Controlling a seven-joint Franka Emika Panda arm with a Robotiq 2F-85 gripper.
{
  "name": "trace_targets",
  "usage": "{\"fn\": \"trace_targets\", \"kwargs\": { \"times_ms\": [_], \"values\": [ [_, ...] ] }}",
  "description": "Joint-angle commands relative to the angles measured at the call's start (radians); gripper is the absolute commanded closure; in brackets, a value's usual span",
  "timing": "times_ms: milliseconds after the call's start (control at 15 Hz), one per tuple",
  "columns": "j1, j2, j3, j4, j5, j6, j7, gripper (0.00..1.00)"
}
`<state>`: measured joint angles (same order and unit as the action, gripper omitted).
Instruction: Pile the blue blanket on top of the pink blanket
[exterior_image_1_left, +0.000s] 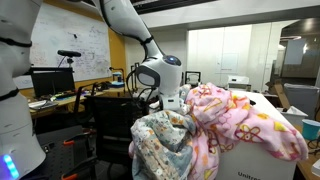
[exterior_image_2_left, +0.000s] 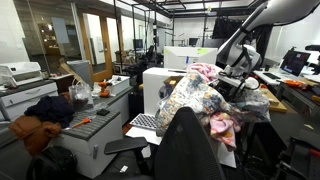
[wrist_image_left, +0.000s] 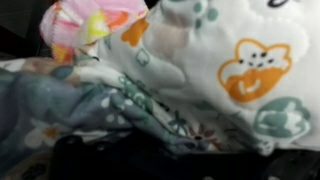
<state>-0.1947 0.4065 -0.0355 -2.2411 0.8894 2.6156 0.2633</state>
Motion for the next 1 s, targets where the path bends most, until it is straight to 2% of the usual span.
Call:
{"fn": "trace_targets", "kwargs": {
  "times_ms": [0,200,333,533,600,733,800,933],
  "values": [
    [0.117,-0.024,-0.052,-0.039,-0.135,0.064,0.089,0.0],
    [0.212,-0.123,-0.146,-0.135,-0.404,0.134,0.259,0.0],
    [0.331,-0.197,-0.266,-0.193,-0.597,0.143,0.381,0.0],
    [0.485,-0.316,-0.432,-0.232,-0.875,0.072,0.518,0.0],
    [0.561,-0.345,-0.515,-0.229,-0.967,0.048,0.565,0.0],
    [0.633,-0.399,-0.594,-0.205,-1.149,-0.008,0.663,0.0],
    [0.651,-0.432,-0.613,-0.186,-1.239,-0.047,0.716,0.0],
    [0.644,-0.529,-0.594,-0.178,-1.421,-0.133,0.822,0.0]
  ]
}}
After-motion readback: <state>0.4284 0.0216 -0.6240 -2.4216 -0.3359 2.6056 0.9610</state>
